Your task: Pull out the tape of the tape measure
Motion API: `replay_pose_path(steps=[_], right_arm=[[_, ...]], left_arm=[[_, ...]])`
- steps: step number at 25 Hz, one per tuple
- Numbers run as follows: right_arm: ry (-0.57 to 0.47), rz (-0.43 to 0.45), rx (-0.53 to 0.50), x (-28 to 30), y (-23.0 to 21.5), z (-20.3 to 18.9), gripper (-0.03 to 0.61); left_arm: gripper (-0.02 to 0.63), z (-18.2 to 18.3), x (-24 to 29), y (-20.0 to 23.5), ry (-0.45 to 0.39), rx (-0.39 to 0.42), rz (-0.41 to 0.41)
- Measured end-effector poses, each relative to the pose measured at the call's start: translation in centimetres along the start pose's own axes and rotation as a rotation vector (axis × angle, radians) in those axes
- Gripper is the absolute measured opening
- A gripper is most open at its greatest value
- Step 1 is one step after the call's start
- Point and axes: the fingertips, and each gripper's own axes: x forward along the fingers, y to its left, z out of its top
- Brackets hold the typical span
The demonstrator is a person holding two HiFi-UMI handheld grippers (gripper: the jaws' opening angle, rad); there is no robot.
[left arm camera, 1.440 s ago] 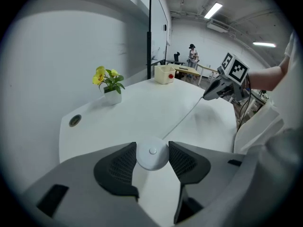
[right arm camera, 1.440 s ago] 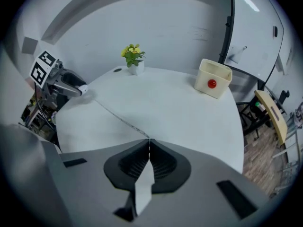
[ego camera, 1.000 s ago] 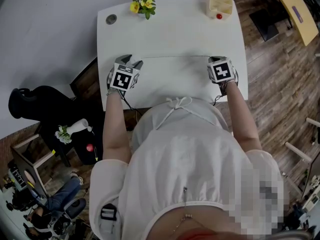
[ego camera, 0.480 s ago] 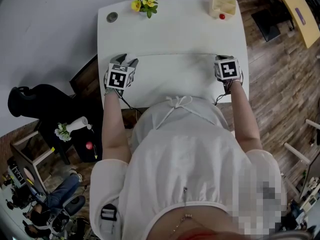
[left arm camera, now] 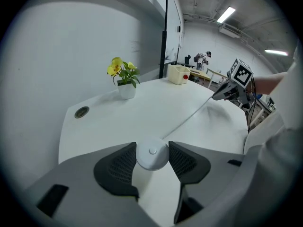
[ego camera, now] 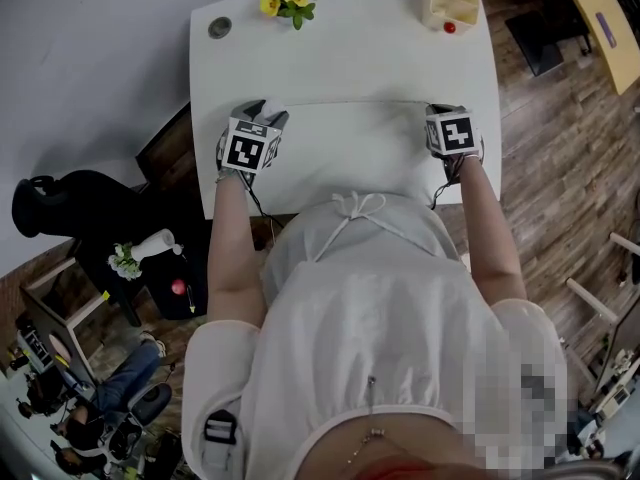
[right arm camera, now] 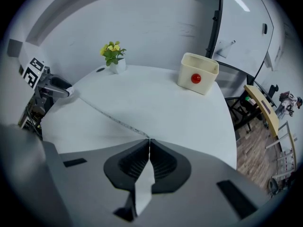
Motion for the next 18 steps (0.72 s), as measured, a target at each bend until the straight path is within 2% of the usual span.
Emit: replay_pose_path(steps=[14,18], right_arm=[[0.057,0.011,-0.006,3.0,0.9,0.1,0.015],[0.062,0.018,-0.017,3.3,0.9,0.4,0.016]], left_arm=[[0.229,-0.9,3.4,1.5,0.070,0.015,-0.035],[0.230,-1.2,4.2,2.1,0.077,-0.011,-0.046]])
